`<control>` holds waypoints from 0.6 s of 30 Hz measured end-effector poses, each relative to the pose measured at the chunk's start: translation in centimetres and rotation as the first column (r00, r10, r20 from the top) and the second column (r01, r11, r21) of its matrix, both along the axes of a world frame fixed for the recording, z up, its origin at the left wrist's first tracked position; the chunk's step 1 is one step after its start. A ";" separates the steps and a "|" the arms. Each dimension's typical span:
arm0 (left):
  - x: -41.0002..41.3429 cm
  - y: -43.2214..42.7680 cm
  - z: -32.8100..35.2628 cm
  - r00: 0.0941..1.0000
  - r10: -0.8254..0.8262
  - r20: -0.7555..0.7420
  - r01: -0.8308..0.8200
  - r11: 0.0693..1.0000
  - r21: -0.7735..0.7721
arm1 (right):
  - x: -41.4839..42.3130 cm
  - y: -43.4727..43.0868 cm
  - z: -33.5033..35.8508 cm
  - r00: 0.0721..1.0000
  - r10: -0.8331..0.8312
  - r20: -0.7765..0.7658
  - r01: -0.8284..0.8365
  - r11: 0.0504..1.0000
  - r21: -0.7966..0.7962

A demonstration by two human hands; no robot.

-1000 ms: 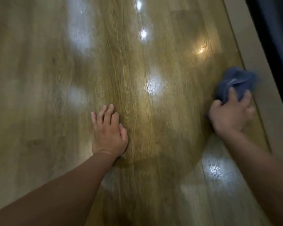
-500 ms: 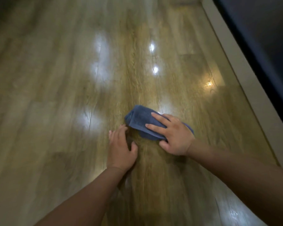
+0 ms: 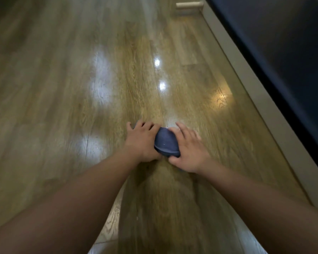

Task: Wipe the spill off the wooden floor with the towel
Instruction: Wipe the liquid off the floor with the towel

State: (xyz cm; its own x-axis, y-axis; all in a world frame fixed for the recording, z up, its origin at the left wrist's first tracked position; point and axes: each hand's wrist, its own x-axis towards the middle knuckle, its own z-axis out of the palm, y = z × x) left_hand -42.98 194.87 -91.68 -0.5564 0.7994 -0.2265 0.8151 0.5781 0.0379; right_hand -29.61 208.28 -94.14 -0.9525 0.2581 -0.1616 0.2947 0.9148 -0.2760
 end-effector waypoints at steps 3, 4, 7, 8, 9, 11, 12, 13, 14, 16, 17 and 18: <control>1.3 -0.6 -0.6 0.999 0.052 0.014 -0.052 0.999 0.004 | 0.9 -0.4 -0.4 0.997 -0.069 0.019 0.069 0.998 0.015; 1.7 -0.8 -0.6 0.999 0.049 0.002 -0.049 0.999 -0.005 | 1.1 -0.2 -0.4 0.999 -0.049 0.020 0.049 0.999 0.001; 3.3 -2.1 0.4 0.998 0.010 -0.067 -0.013 0.998 -0.054 | 2.3 0.0 0.2 0.999 0.048 0.013 -0.047 0.998 -0.037; 4.2 -2.9 0.6 0.996 -0.006 -0.084 0.002 0.999 -0.053 | 3.1 -0.2 0.4 0.996 0.084 0.005 -0.084 0.995 -0.051; 5.4 -3.9 0.5 0.996 -0.023 -0.085 0.022 1.000 -0.019 | 4.2 -0.6 0.5 0.992 0.125 -0.003 -0.125 0.990 -0.062; 8.4 -6.3 -0.3 0.997 -0.053 -0.050 0.059 0.989 0.135 | 7.3 -2.3 0.4 0.980 0.195 -0.028 -0.196 0.978 -0.066; 10.2 -7.7 -0.9 0.998 -0.059 -0.028 0.063 0.975 0.215 | 9.2 -3.3 0.3 0.977 0.209 -0.042 -0.211 0.975 -0.072; 12.1 -9.1 -1.4 0.998 -0.057 -0.002 0.055 0.955 0.290 | 11.1 -4.4 0.1 0.975 0.210 -0.068 -0.216 0.973 -0.084; 14.0 -10.4 -2.0 0.999 -0.048 0.022 0.037 0.935 0.354 | 13.1 -5.5 -0.2 0.972 0.208 -0.108 -0.218 0.972 -0.092; 17.8 -12.8 -3.3 0.999 -0.031 0.036 0.013 0.899 0.437 | 16.6 -7.8 -0.9 0.958 0.213 -0.194 -0.232 0.969 -0.080; 19.4 -13.7 -4.1 1.000 -0.030 0.009 0.022 0.883 0.468 | 18.0 -8.7 -1.4 0.943 0.234 -0.236 -0.252 0.967 -0.049; 20.6 -14.4 -4.8 0.999 -0.033 -0.040 0.048 0.871 0.489 | 19.1 -9.3 -2.0 0.925 0.260 -0.278 -0.271 0.963 0.001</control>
State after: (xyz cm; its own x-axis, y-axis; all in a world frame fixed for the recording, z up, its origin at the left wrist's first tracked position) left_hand -22.36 180.51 -96.50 -0.5216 0.8254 0.2161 0.8425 0.4583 0.2832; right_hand -10.53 198.97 -96.12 -0.9939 -0.0113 0.1095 -0.0489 0.9368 -0.3465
